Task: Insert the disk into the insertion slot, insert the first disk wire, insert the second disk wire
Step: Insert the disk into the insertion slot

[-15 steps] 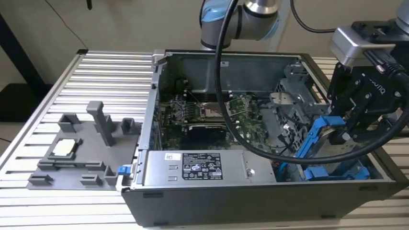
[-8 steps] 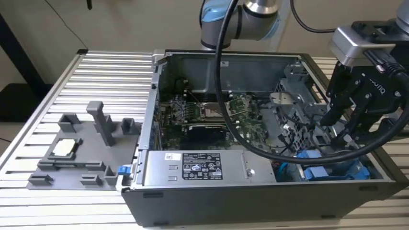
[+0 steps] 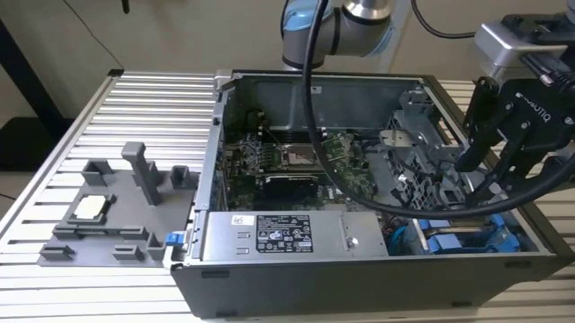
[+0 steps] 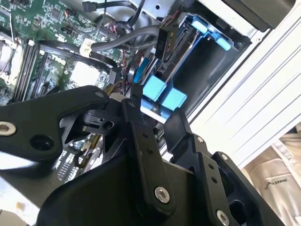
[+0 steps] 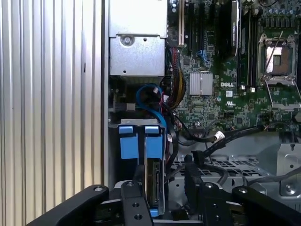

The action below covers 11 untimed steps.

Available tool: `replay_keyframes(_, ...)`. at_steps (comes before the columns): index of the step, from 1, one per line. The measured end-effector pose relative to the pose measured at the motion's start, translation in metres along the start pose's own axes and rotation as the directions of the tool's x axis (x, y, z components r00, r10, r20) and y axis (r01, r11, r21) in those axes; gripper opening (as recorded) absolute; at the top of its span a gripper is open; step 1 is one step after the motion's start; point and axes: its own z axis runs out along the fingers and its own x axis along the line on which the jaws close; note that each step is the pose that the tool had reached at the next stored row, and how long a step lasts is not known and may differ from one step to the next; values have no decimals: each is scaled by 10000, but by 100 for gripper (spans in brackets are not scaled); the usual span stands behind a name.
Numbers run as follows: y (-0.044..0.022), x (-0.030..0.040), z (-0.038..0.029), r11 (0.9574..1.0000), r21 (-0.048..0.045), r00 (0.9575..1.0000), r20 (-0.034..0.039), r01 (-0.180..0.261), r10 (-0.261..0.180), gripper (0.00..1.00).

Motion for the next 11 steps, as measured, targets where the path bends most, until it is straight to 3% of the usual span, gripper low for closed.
replay_keyframes(1, 1, -4, 0, 10000, 77, 10000, -1, 8, -8, 47)
replay_keyframes(5, 4, -10, -1, 9968, 792, 10000, -12, 79, -78, 47)
replay_keyframes(11, 8, -55, 5, 9829, 1833, 9998, -32, 182, -179, 47)
